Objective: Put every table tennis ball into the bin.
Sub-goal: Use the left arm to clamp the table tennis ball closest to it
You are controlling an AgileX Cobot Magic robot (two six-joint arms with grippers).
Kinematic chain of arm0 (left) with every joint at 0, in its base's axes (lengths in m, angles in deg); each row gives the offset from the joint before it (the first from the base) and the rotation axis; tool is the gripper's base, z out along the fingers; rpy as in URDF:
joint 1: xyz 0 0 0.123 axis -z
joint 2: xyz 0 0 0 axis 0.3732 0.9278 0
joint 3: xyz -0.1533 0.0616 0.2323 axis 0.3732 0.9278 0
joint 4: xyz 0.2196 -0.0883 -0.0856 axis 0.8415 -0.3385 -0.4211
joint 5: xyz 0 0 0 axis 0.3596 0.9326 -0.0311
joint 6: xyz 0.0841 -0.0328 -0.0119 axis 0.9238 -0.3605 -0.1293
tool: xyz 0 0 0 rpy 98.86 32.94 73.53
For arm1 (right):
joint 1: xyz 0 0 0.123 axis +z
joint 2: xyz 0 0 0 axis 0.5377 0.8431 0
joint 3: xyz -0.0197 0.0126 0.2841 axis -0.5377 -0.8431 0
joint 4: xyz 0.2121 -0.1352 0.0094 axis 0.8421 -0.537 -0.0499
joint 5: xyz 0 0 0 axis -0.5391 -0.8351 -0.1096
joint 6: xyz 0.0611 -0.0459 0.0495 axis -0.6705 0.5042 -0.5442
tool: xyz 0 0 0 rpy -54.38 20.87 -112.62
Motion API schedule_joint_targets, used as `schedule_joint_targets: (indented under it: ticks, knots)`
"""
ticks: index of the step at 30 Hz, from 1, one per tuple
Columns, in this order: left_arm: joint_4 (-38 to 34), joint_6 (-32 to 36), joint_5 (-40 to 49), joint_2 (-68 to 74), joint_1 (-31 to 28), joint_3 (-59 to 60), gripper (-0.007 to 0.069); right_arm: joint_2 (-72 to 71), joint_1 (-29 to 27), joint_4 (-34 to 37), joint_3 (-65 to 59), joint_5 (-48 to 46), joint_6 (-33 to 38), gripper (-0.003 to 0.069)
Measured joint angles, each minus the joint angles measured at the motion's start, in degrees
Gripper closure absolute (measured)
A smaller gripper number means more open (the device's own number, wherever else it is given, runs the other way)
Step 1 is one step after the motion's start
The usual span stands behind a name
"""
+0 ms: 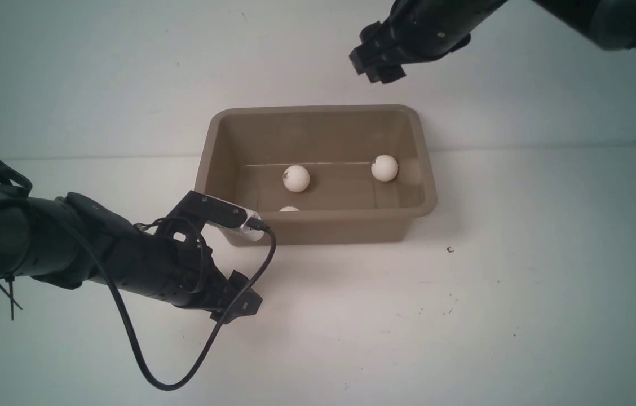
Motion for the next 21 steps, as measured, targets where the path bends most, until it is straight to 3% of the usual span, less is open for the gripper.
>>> schedule_joint_targets:
  ticks: [3, 8, 12, 18, 21]
  knots:
    - [-1.23, 0.17, 0.77, 1.01, 0.00, -1.08, 0.0106, -1.28, -1.00, -0.02, 0.00, -1.92, 0.00, 0.0190]
    - [-2.50, 0.40, 1.26, 1.46, 0.00, -2.06, 0.0284, -3.02, -2.29, -0.02, 0.00, -3.79, 0.00, 0.0190]
    - [-2.45, 0.40, 3.60, 1.48, 0.00, -2.10, 0.0279, -5.63, -3.39, -0.07, 0.00, -4.38, 0.00, 0.0207]
    - [0.43, -2.33, 8.28, 1.33, 0.00, -2.10, 0.0279, -11.78, -5.67, -2.09, 0.00, -6.36, 0.00, 0.0326]
    - [3.23, -5.74, 10.19, -0.95, 0.00, -2.10, 0.0279, -15.61, -7.47, -4.18, 0.00, -8.50, 0.00, 0.0468]
